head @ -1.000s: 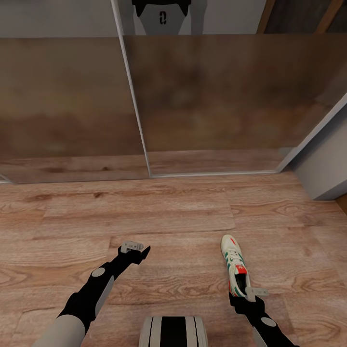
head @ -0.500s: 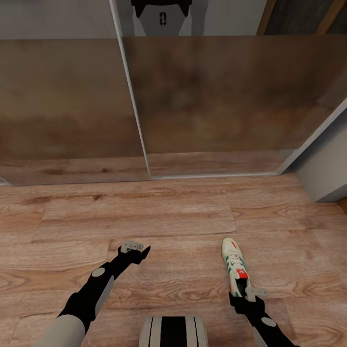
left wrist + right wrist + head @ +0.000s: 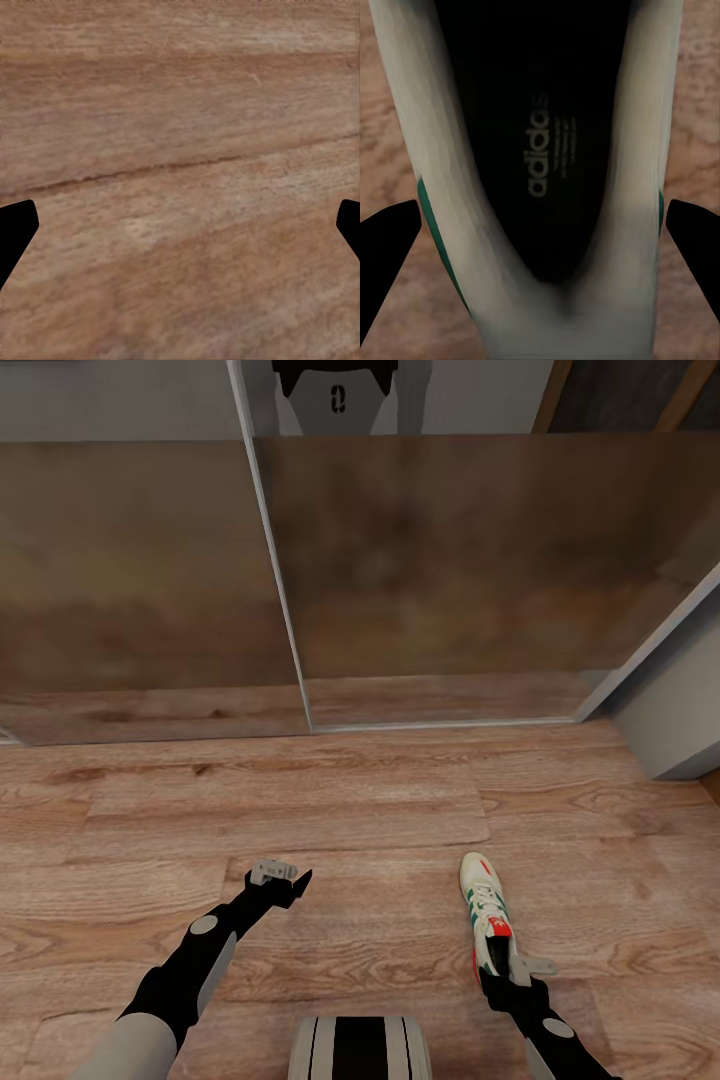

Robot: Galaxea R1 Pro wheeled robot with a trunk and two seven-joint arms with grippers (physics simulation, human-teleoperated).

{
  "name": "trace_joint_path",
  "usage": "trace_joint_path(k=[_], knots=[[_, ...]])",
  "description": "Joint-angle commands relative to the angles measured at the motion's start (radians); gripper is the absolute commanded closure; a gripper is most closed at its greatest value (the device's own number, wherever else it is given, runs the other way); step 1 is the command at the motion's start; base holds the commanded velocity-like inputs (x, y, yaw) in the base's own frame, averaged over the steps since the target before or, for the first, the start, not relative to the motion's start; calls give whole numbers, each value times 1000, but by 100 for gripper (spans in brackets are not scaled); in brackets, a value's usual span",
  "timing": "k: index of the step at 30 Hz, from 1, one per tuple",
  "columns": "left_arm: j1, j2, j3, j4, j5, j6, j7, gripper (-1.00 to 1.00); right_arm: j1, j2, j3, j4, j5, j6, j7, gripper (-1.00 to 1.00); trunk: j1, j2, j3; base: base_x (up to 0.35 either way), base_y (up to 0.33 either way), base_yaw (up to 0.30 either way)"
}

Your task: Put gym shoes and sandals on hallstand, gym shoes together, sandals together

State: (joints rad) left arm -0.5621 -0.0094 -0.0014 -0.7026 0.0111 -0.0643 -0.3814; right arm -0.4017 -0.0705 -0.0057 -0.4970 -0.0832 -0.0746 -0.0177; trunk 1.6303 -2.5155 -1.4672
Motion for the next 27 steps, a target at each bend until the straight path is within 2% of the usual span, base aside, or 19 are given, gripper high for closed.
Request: trace_joint_path(k=[1, 22, 27], knots=[[0, 0, 0, 1, 1, -3, -2, -100, 0, 0, 3, 1, -10, -4, -1, 100, 0, 0, -1, 0, 0, 0], [1, -1, 2, 0, 1, -5, -2, -100, 0, 0, 3, 1, -10, -3, 1, 100, 0, 0, -1, 0, 0, 0], [1, 0, 3, 0, 1, -5, -2, -100, 0, 0, 3, 1, -10, -2, 1, 100, -2, 1, 19, 0, 0, 0]])
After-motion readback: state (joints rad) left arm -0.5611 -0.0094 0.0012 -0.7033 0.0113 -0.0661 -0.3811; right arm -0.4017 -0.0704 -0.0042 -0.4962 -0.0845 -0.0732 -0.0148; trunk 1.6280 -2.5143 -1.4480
